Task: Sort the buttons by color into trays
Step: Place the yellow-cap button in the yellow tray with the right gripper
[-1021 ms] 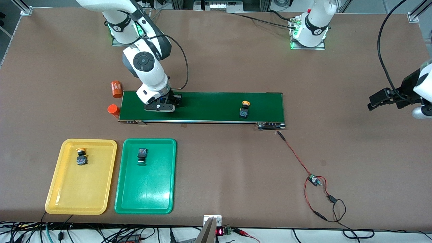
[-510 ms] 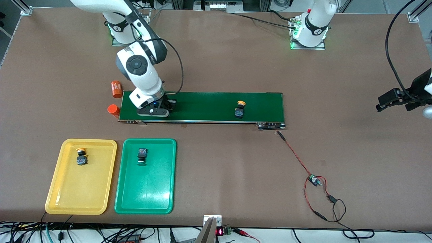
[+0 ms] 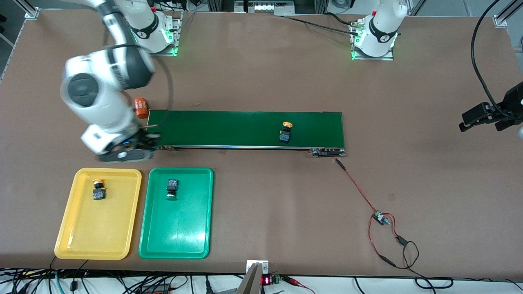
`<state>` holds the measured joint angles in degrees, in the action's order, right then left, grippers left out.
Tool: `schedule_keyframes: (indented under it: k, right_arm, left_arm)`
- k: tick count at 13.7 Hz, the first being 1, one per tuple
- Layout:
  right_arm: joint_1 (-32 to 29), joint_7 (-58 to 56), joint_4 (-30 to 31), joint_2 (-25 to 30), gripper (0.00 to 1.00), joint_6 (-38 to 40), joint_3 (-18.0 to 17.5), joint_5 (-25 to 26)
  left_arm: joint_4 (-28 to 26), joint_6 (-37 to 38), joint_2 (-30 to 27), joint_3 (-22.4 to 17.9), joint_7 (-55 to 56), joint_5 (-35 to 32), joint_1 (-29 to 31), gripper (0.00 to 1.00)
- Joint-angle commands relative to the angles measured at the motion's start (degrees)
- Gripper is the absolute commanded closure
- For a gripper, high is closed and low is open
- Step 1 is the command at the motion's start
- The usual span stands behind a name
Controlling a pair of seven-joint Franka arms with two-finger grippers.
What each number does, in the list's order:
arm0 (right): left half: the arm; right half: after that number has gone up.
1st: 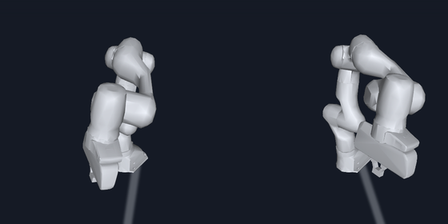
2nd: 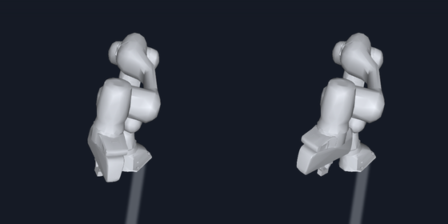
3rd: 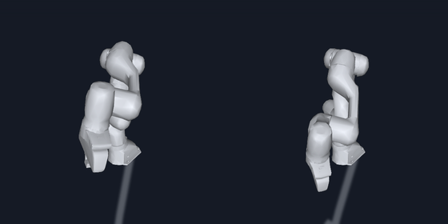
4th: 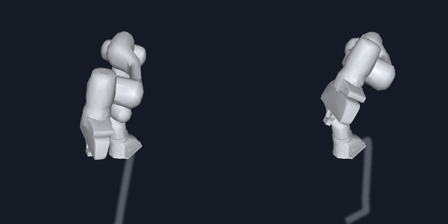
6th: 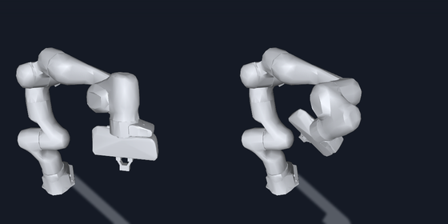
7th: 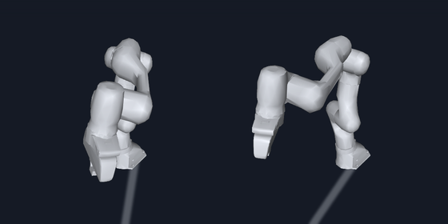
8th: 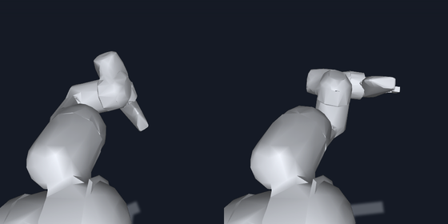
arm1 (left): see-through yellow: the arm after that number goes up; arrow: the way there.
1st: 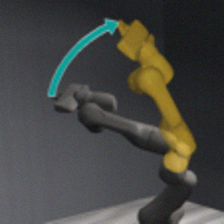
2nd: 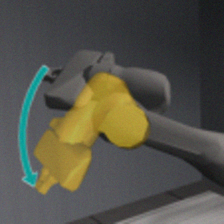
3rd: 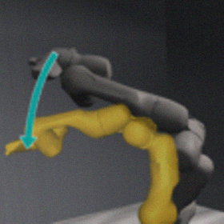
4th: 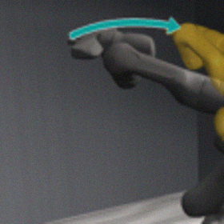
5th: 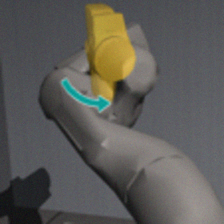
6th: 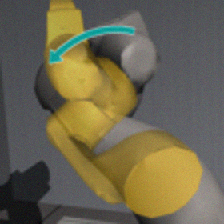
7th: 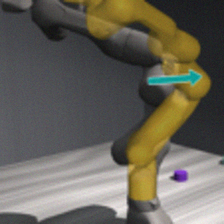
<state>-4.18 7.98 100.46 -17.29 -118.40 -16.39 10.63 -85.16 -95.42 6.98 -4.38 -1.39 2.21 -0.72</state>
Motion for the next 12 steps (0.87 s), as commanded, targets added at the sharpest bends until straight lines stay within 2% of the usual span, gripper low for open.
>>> schedule_keyframes:
  k: [1, 3, 6, 7, 8, 9, 12]
  right_arm:
    - [-6.43, -13.11, -7.01, -6.69, 0.86, 0.46, -0.92, 0.53]
    - [-9.34, -22.36, -8.78, -10.29, 0.86, -1.55, 0.30, 0.36]
    - [-11.55, -27.39, -10.02, -14.43, 0.85, -7.52, 0.49, 0.45]
    - [-11.73, -28.02, -10.02, -15.40, 0.85, -9.28, 0.57, 0.45]
    - [-12.25, -28.37, -10.02, -16.28, 0.85, -11.13, 0.57, 0.36]
    - [-12.34, -28.37, -10.02, -17.07, 0.85, -12.89, 0.57, 0.45]
    - [-12.34, -28.29, -9.93, -19.00, 0.85, -15.71, 0.66, 0.45]
  left_arm:
    - [0.79, 2.08, -1.44, 0.69, -1.07, -0.81, -0.16, 0.00]
    - [0.79, 3.39, -1.44, 0.60, -1.07, 0.24, 0.45, 0.00]
    - [0.52, 3.75, -1.88, 1.38, -1.07, 0.95, 0.80, 0.00]
    - [0.26, 3.58, -1.88, 3.31, -1.07, 0.87, 3.50, 0.00]
    - [0.08, 3.58, -1.79, 7.68, -0.98, 0.86, 7.97, 0.00]
    - [0.00, 3.40, -1.88, 9.81, -0.89, 0.52, 10.10, 0.00]
    - [0.08, 3.66, -1.97, 9.66, -0.36, 0.16, 8.55, 0.00]
